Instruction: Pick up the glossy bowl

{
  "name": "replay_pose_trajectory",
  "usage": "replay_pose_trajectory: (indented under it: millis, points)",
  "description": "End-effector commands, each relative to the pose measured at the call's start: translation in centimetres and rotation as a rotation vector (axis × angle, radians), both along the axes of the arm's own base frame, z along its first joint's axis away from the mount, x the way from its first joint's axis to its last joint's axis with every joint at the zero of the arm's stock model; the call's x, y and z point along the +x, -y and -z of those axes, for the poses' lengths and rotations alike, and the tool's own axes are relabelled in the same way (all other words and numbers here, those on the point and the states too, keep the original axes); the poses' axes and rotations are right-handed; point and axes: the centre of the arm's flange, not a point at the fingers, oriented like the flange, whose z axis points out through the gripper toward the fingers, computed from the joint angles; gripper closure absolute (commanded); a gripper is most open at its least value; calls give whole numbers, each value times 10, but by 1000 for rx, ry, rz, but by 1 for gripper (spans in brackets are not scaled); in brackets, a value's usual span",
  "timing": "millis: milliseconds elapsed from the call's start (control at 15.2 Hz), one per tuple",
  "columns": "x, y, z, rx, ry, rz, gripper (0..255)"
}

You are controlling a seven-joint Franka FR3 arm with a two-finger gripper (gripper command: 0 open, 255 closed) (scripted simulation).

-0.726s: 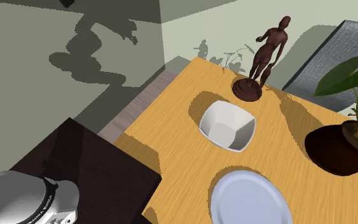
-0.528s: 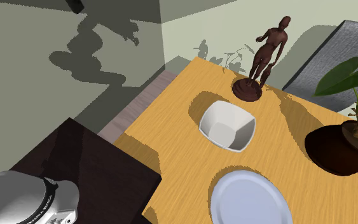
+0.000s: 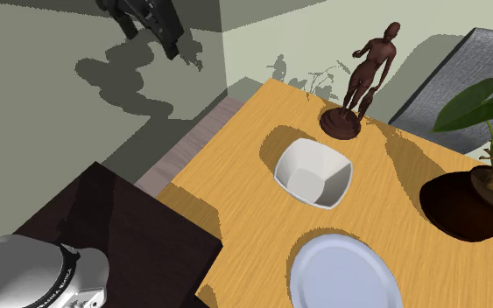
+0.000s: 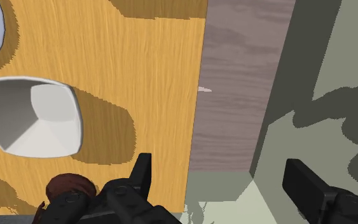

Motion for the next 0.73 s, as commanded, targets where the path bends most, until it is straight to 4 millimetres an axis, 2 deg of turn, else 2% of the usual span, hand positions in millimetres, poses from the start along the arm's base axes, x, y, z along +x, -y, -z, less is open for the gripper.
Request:
replay_pose_trajectory:
  millis: [0, 660]
  points:
    - [14, 12, 18, -10, -7, 7, 0]
    - [81, 69, 114, -57, -50, 44, 0]
